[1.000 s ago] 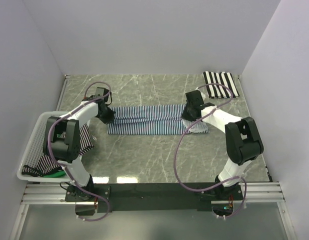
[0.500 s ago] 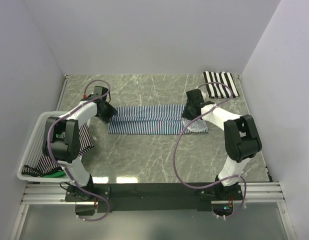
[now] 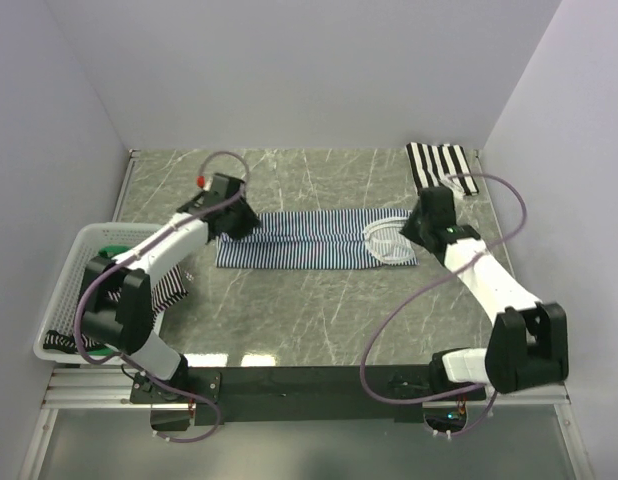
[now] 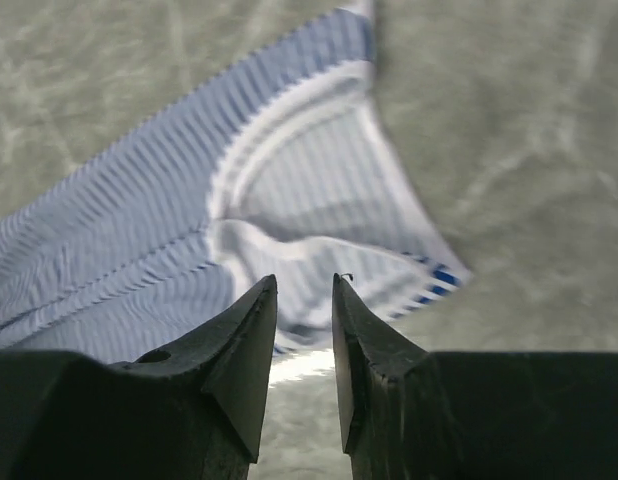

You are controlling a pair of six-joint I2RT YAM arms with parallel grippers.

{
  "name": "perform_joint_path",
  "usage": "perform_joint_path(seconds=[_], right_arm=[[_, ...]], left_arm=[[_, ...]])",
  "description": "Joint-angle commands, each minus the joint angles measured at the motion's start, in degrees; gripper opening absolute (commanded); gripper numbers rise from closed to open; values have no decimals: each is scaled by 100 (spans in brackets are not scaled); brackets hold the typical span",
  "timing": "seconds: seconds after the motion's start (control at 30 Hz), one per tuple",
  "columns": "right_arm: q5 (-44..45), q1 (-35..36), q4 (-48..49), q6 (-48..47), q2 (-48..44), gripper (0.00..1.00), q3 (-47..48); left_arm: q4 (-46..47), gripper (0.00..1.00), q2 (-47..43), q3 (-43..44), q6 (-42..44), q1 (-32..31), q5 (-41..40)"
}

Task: Fold and stack the tank tops
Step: Fold the tank top

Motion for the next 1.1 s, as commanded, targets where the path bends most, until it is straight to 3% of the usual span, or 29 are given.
perform_joint_path(seconds=[0.0, 0.27, 0.87, 1.07], right_arm=[[153, -274, -92, 58, -502, 36, -650], [-313, -968, 49, -3, -591, 33, -1197], [-647, -986, 505, -109, 243, 38, -1047], [-533, -986, 462, -170, 701, 32, -706]], left_arm=[[404, 40, 0, -438, 16, -482, 289], [906, 34, 527, -641, -169, -887, 536], [739, 33, 1160, -439, -397, -888, 456], [634, 33, 1213, -351, -389, -888, 430]])
